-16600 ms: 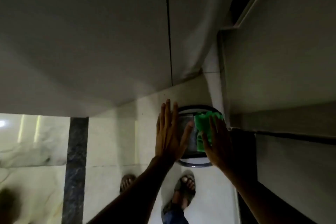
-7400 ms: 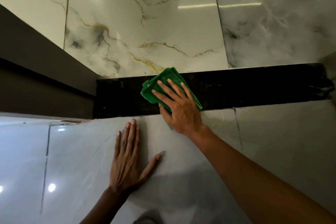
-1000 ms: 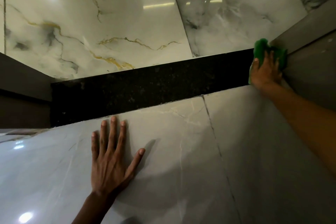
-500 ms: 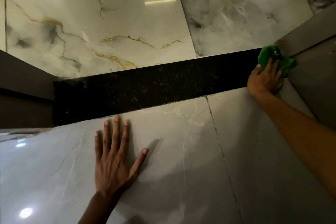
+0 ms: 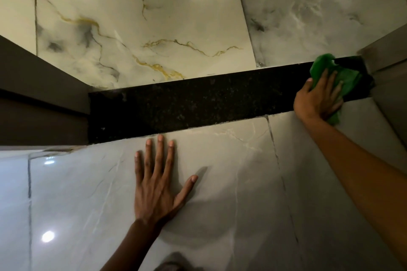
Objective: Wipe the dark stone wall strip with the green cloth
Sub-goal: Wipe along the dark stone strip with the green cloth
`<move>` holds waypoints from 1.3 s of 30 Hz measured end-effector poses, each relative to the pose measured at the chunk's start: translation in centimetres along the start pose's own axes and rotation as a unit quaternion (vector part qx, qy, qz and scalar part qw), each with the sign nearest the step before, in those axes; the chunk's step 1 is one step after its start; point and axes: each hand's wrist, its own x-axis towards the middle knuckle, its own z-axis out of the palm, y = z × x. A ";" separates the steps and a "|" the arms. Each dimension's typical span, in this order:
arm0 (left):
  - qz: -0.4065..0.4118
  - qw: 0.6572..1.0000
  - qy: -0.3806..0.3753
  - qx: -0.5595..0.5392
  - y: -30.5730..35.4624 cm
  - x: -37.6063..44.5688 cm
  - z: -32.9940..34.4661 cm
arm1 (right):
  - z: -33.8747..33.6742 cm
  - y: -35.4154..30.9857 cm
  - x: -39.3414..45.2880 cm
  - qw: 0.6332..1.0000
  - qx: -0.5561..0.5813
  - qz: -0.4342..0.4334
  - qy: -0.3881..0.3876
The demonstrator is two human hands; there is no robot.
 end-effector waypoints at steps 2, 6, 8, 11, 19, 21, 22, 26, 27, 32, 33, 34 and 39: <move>0.000 1.000 0.000 0.002 0.1 0.0 -0.1 | 0.3 -1.3 -1.8 1.000 0.001 -0.023 0.001; -0.001 1.000 0.001 0.003 0.0 0.1 -0.1 | 1.1 -3.5 -5.6 0.996 -0.002 -0.086 0.001; -0.002 1.000 -0.002 0.002 0.1 0.1 0.0 | 1.4 -4.4 -7.5 0.992 -0.004 -0.125 0.002; 0.001 1.000 0.001 0.001 0.1 0.1 0.0 | 1.9 -5.8 -10.1 0.984 -0.003 -0.176 -0.002; 0.000 1.000 0.012 0.000 0.0 -0.1 0.1 | 2.9 -9.4 -16.0 0.920 0.047 -0.386 -0.050; 0.000 1.000 0.014 -0.001 0.0 -0.1 0.0 | 3.2 -10.3 -17.3 0.905 0.050 -0.419 -0.060; -0.001 1.000 0.015 -0.002 0.0 -0.1 0.0 | 3.3 -10.8 -17.9 0.899 0.051 -0.429 -0.066; -0.002 1.000 0.007 0.002 -0.1 -0.1 0.2 | 3.6 -12.2 -19.8 0.879 0.037 -0.470 -0.079; -0.002 1.000 0.006 0.004 -0.1 -0.1 0.2 | 3.7 -12.5 -20.2 0.873 0.033 -0.481 -0.079; 0.000 1.000 0.006 0.006 0.0 -0.1 0.0 | 3.8 -12.9 -20.5 0.824 0.028 -0.558 -0.095; 0.001 1.000 0.006 0.006 -0.1 -0.1 0.0 | 3.7 -12.9 -20.4 0.812 0.028 -0.575 -0.096; 0.002 1.000 0.008 0.006 -0.1 -0.2 0.1 | 3.7 -12.8 -20.2 0.801 0.029 -0.589 -0.098; 0.009 1.000 0.007 0.017 -0.4 -0.1 0.4 | 2.8 -11.6 -18.5 0.737 0.062 -0.656 -0.148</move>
